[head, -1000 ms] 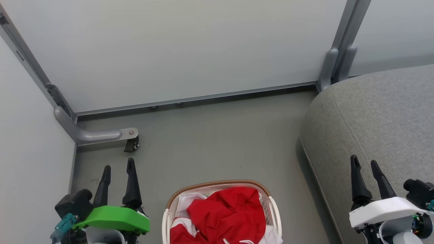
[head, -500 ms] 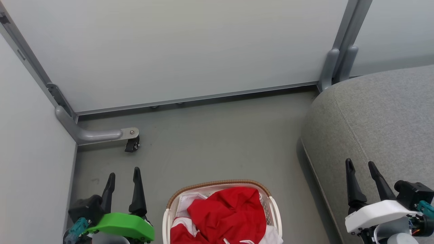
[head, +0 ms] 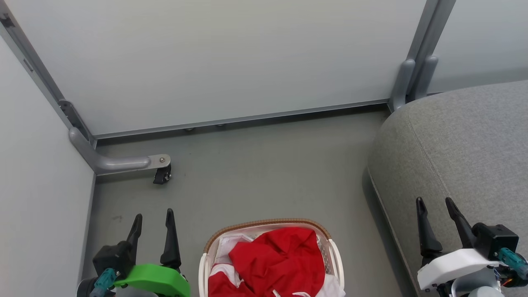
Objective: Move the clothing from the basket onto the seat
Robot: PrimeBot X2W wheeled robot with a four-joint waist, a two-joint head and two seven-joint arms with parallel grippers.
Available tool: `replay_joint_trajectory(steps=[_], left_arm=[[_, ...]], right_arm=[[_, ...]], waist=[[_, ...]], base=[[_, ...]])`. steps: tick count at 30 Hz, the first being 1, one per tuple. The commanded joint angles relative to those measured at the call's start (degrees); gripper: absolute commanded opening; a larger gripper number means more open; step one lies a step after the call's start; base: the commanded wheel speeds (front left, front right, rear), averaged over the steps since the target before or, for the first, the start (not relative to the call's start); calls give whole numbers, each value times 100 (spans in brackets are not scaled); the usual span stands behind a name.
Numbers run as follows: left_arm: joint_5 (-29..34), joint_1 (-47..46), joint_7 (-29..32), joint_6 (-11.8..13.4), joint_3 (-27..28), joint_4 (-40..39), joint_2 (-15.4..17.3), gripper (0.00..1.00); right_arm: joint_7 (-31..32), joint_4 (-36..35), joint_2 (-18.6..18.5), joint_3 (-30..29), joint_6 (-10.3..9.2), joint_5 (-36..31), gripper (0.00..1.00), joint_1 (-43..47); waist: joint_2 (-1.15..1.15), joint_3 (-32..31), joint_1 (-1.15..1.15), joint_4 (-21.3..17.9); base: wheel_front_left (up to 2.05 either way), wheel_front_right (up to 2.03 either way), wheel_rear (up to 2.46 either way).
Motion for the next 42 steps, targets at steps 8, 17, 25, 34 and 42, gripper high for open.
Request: replay_joint_trajectory(steps=[8, 17, 25, 34, 42], left_arm=[[365, 23, -120, -24, -82, 104, 39, 100], [653, 23, -220, 18, -154, 241, 42, 100], [640, -18, -211, 14, -170, 320, 42, 100], [634, -26, -211, -2, -182, 317, 41, 100], [660, -41, -211, -7, -221, 282, 41, 100]], right_arm=[[-121, 9, -39, 13, 2, -463, 100, 76], [-218, 15, -43, 14, 2, -811, 100, 111], [-221, 24, -42, 21, 2, -804, 100, 110], [-221, 11, -42, 27, 1, -797, 100, 101], [-221, -21, -42, 18, 1, -829, 100, 92]], waist=[[0, -7, 0, 7], [0, -1, 0, 14], [0, 3, 0, 17], [0, 13, 0, 10], [0, 53, 0, -12]], base=[[0, 0, 0], [0, 0, 0], [0, 0, 0], [0, 0, 0], [0, 0, 0]])
